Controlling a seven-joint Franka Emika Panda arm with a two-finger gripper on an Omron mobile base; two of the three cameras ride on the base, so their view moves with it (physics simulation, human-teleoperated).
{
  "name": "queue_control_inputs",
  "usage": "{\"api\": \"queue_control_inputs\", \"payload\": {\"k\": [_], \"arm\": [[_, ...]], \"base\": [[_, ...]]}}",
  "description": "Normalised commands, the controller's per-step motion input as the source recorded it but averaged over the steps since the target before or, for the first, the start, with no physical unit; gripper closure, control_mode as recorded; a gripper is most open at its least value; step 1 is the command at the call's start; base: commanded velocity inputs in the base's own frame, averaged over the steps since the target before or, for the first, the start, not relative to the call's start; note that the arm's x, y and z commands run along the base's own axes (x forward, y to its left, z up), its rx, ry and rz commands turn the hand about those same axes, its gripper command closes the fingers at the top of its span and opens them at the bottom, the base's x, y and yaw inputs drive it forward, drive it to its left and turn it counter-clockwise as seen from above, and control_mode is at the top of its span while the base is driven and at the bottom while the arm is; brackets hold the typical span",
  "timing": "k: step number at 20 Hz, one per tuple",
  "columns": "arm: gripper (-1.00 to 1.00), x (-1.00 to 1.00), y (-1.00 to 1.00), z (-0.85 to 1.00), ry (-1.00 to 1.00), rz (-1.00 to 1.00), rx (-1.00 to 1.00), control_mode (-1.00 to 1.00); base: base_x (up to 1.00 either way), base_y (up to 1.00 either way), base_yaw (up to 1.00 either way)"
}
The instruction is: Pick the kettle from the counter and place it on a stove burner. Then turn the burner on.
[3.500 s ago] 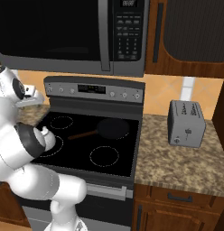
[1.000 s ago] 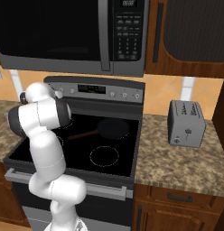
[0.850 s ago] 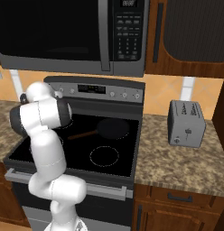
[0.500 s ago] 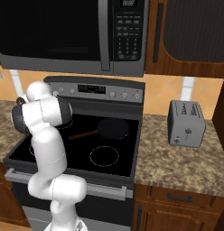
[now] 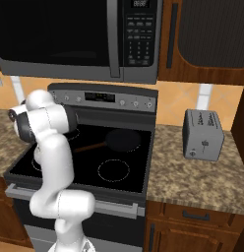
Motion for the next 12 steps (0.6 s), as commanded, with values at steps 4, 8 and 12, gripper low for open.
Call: {"api": "queue_control_inputs", "payload": {"k": [4,8,12], "arm": [[-1.00,0.09,0.09,0.03,0.00,-0.13,0.01,-1.00],[-1.00,0.01,0.00,0.02,0.00,-0.01,0.01,-1.00],[-1.00,0.01,0.01,0.23,0.00,0.00,0.00,-1.00]], "base": [[0.00,0.00,0.00],[0.00,0.00,0.00],[0.00,0.00,0.00]]}}
